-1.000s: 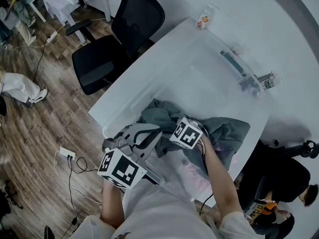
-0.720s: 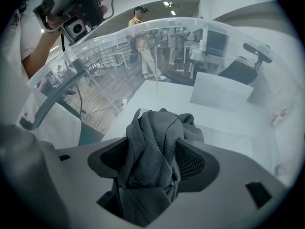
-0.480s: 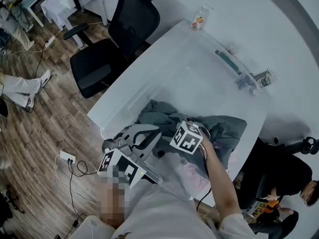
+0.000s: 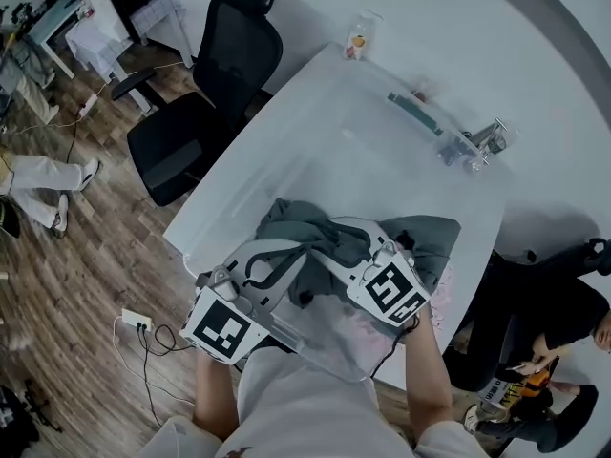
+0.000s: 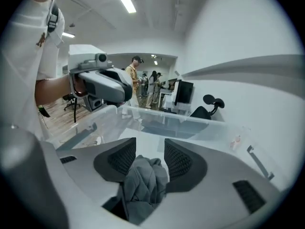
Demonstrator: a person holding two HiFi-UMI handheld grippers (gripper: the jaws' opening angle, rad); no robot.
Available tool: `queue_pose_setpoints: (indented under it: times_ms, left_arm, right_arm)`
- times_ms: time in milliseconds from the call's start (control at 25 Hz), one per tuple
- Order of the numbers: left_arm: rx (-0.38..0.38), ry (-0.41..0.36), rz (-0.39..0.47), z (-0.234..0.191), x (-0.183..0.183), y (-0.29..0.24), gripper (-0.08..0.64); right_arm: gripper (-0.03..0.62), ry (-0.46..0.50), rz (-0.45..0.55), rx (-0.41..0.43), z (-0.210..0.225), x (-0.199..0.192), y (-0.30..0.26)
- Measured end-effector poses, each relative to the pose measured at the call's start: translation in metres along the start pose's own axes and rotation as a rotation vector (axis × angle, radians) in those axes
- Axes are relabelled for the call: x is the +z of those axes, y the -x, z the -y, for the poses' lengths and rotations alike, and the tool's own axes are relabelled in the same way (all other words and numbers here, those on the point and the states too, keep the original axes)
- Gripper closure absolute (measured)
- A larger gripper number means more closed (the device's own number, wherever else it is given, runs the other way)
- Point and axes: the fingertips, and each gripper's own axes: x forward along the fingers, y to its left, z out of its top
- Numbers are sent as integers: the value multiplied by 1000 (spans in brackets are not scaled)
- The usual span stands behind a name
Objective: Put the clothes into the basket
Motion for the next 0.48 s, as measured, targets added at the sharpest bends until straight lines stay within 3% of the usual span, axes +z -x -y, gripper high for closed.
queue_pose_setpoints:
  times_ms: [240, 480]
  left_arm:
    - [-46, 21, 118, 8, 35, -7, 555]
    - [-115, 10, 174, 23, 56, -16, 555]
  right_arm:
    - [510, -23, 236, -77, 6, 51, 62]
    - [558, -76, 323, -143, 2, 64, 103]
